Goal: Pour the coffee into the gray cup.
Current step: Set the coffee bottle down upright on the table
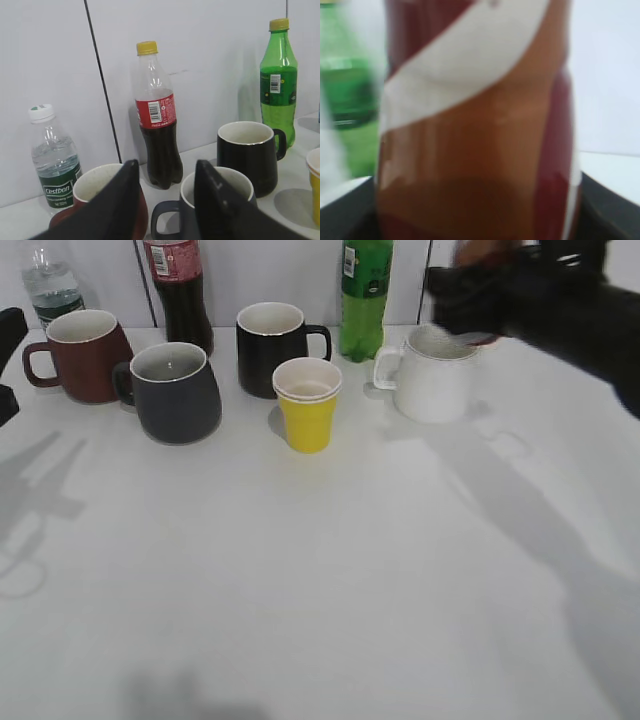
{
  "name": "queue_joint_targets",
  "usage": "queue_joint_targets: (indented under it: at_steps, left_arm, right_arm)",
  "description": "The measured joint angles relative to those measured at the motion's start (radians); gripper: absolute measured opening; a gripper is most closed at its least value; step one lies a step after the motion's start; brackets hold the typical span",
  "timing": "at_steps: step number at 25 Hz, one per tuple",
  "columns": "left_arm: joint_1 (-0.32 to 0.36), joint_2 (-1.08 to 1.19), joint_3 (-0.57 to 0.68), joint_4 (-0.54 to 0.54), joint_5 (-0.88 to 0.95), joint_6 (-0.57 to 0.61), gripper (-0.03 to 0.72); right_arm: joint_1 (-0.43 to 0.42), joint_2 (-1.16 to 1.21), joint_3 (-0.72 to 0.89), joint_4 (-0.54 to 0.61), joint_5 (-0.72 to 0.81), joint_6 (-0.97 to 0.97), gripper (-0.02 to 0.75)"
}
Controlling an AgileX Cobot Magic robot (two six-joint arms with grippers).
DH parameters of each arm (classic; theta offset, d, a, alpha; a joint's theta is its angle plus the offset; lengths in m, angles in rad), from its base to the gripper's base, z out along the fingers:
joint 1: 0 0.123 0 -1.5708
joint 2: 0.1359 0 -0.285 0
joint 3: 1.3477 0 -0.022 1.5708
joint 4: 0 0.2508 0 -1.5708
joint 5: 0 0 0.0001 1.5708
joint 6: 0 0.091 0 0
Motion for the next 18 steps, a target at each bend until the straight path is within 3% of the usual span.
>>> queue_joint_targets:
  at_steps: [10, 18]
  left_arm:
    - [0.000, -0.001, 0.000, 0.001, 0.014, -0.017, 0.290]
    - [0.000, -0.001, 0.003, 0.002, 0.014, -0.017, 0.290]
  right_arm:
    - [-0.275, 0.000, 0.000, 0.002, 0.007, -0.009, 0.528]
    - [-0.321, 0.009, -0.008, 0.002, -0.037, -0.041, 0.528]
